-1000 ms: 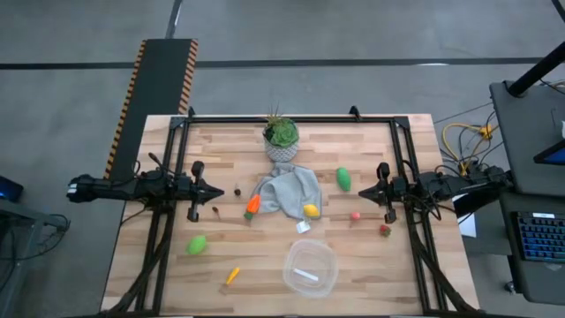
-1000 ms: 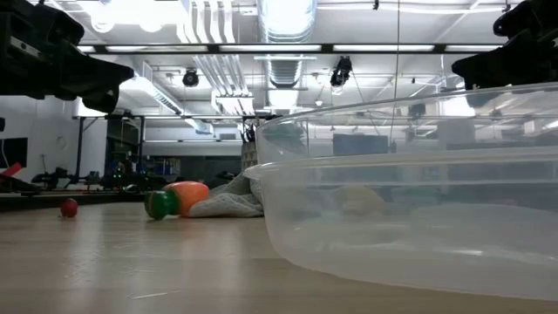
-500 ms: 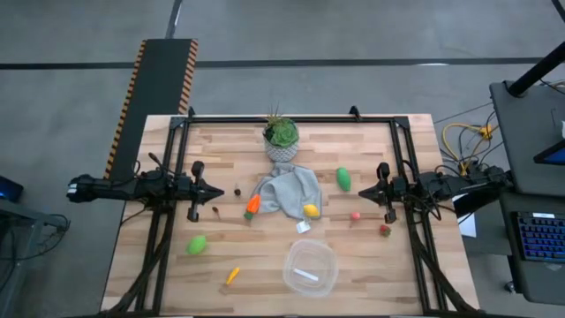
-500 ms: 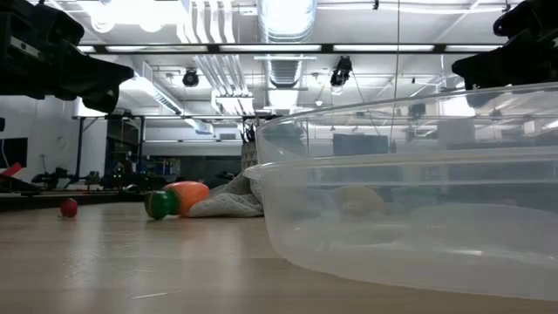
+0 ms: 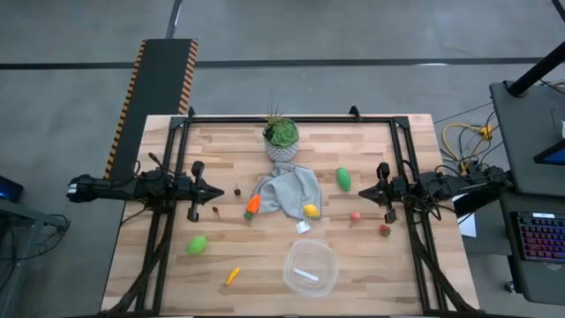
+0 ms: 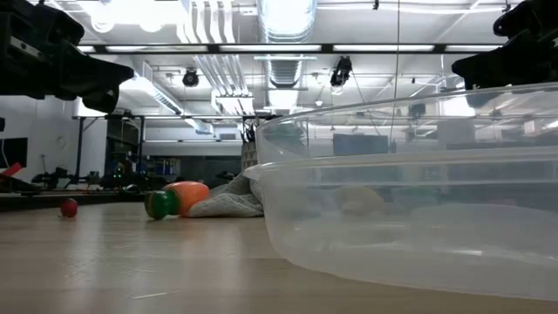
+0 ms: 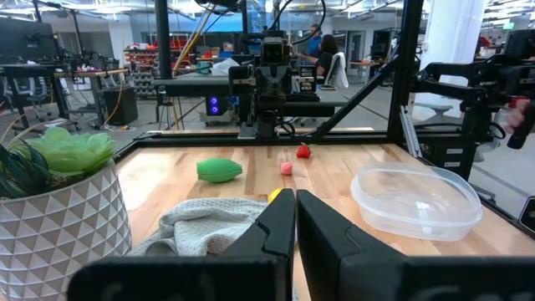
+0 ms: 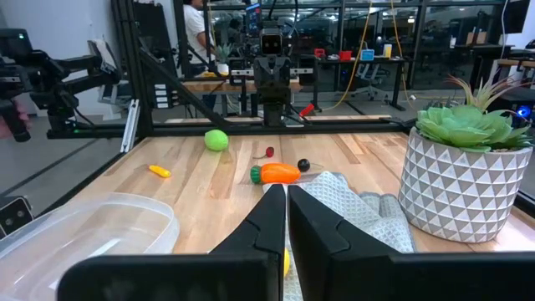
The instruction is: Pick and placing Produce into tupperware
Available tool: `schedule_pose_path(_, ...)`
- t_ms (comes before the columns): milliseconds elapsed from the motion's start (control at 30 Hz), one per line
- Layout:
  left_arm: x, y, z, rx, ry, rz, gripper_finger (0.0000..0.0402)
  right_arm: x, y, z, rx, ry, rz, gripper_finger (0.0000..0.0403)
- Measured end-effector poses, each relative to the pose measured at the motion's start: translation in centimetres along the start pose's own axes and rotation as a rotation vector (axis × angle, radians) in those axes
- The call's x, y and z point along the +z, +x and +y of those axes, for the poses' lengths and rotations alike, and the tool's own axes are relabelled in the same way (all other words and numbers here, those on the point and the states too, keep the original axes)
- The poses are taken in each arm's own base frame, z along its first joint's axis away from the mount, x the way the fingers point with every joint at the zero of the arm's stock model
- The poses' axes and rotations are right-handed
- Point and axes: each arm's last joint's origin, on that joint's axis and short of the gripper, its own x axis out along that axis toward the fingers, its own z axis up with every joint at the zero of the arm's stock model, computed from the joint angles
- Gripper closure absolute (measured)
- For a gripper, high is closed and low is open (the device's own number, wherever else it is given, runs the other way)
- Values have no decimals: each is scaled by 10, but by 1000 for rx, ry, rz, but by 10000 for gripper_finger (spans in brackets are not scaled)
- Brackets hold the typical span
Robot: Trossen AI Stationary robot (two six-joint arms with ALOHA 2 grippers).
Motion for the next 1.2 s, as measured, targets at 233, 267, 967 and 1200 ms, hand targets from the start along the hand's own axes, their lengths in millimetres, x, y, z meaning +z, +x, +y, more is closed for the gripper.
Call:
schedule_pose_path(233,0,0,0,0,0,0,402,0,0,0,2,8,-1,394)
schedule_pose_path(267,0,0,0,0,1,-1,402,0,0,0,2,25,-1,394)
schedule_pose_path(967,3,0,2,74,55,-33,402,44,-5,2,55,-24,-373,287)
schedule_pose_path(1200,3,0,3,111,55,-32,402,79,5,5,49,-68,-292,160)
